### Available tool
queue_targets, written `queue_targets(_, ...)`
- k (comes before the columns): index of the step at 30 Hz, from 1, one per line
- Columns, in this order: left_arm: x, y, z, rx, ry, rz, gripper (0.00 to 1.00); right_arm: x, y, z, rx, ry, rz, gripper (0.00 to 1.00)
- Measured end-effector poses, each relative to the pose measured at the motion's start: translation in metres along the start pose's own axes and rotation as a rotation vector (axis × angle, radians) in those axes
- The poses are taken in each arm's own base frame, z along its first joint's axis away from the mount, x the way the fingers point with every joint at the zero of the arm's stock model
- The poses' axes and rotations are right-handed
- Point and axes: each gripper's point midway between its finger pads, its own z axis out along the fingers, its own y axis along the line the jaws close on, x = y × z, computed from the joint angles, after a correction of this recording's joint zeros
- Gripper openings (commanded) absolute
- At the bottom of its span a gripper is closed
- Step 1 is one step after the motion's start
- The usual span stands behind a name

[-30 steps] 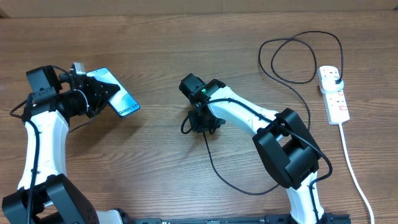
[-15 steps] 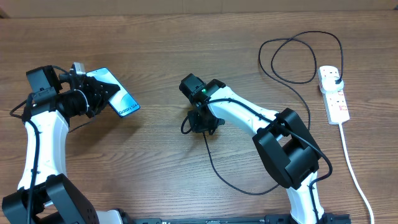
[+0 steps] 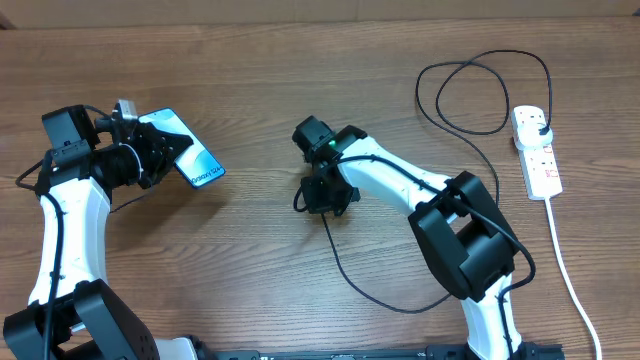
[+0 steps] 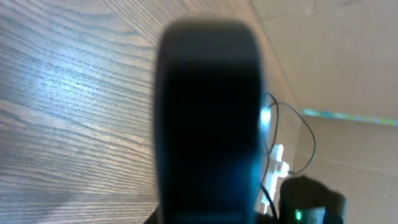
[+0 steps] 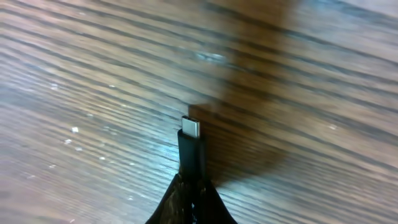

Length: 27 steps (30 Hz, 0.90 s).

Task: Plug charger to phone and switch on socket

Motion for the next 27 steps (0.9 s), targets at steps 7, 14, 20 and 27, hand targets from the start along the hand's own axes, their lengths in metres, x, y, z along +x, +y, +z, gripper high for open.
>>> queue_targets(7, -0.005, -0.046, -0.006, 0.240, 0.007, 0.190, 0.04, 0.009, 0.007, -0.026, -0.235, 0.078, -0.038, 0.04)
queue_targets(14, -0.002, -0.075, -0.013, 0.387, 0.030, 0.280, 0.04, 0.035, 0.052, -0.100, -0.517, 0.051, -0.256, 0.04)
queue_targets(20, 0.019, -0.094, -0.001, 0.433, 0.103, 0.306, 0.04, 0.064, 0.097, -0.136, -0.662, 0.022, -0.440, 0.04)
queue_targets(27, 0.043, -0.114, 0.014, 0.467, 0.175, 0.350, 0.04, 0.074, 0.119, -0.144, -0.755, 0.028, -0.500, 0.04)
